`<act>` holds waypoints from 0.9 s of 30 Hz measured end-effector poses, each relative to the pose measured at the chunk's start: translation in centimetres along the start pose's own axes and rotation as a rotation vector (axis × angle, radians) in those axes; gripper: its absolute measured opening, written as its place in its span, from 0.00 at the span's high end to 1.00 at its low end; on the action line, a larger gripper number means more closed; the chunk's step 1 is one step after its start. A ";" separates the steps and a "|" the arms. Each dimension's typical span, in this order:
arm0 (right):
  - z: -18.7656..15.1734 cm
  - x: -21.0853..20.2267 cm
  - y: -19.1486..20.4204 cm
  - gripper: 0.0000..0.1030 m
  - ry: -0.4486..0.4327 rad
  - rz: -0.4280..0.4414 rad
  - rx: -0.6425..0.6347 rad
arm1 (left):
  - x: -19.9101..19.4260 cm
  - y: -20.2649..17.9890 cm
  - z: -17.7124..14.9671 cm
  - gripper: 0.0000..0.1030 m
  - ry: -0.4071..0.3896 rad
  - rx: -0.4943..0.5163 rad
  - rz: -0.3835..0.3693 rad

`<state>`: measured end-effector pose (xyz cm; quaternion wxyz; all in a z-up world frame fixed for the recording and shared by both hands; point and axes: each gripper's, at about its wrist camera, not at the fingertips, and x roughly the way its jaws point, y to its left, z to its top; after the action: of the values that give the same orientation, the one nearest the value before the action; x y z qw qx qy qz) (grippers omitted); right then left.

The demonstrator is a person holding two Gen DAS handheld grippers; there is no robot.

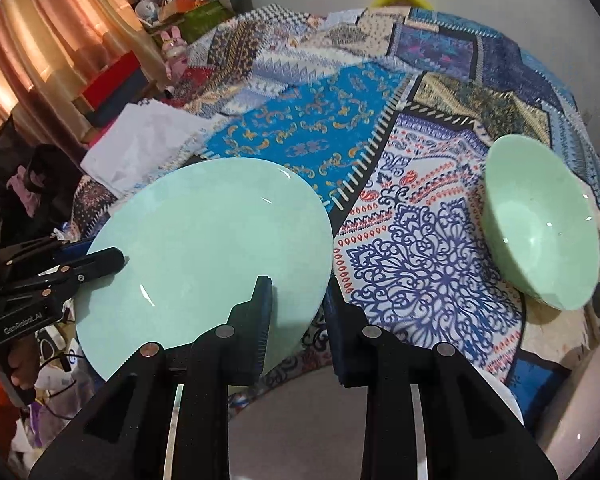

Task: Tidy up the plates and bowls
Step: 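Lift the mint green plate with both tools and carry it toward the stacked plates, then lower the mint green plate onto the white plate and open both tools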

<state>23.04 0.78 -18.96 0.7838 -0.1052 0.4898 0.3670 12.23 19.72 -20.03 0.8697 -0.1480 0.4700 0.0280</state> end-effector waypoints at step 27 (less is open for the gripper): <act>-6.2 -11.4 -2.5 0.76 -0.227 -0.033 0.072 | -8.0 -9.1 -1.3 0.74 -0.145 0.134 -0.070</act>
<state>17.59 -9.59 -12.87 0.8433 -0.0430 0.4091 0.3459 8.47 11.36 -11.99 0.9098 -0.1032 0.4014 -0.0233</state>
